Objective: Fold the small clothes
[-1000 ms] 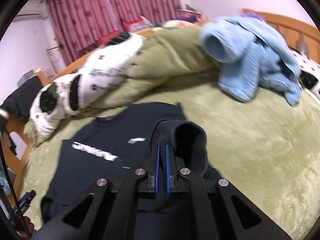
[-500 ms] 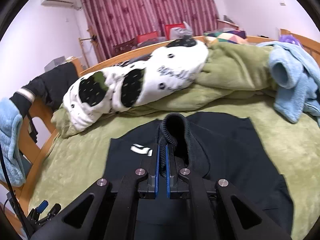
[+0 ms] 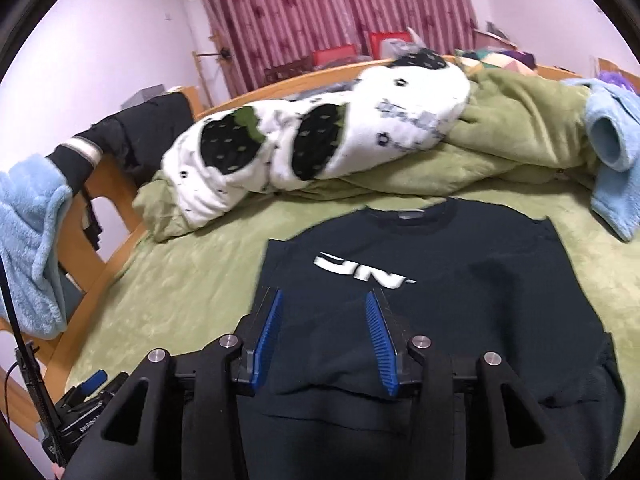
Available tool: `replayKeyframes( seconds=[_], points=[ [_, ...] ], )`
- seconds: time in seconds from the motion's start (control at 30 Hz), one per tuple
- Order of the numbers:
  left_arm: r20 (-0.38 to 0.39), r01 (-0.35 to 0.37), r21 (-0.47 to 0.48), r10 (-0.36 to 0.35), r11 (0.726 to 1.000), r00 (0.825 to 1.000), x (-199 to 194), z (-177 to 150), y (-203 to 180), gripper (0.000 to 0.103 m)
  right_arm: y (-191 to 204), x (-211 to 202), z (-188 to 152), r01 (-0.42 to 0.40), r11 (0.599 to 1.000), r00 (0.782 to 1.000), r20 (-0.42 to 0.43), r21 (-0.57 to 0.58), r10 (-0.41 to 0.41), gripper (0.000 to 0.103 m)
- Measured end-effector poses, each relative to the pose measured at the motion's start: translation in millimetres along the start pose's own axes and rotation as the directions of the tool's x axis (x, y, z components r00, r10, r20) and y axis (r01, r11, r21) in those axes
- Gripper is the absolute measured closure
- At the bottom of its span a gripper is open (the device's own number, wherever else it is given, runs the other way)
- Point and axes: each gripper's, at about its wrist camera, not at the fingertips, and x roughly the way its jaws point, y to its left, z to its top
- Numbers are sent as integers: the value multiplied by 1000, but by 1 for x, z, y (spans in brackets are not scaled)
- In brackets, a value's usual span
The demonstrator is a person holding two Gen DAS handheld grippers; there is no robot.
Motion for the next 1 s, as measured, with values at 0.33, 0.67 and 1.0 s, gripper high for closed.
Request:
replayKeyframes(
  seconds=[0.33,0.67,1.0],
  points=[
    [-9,15,133,-14,991,1000,-1,-8,-62,18,-82,-39,-2,176,982,984,12,-65,-176,60],
    [-68,68,152,-59,986,996,17,-23,-110,19,-181,-40,-29,219,975,974,-62,46,-216,60],
    [-100,110,180,-93,977,991,50,-21,-160,20,-228,-45,-52,288,957,957,-33,-36,-289,60]
  ],
)
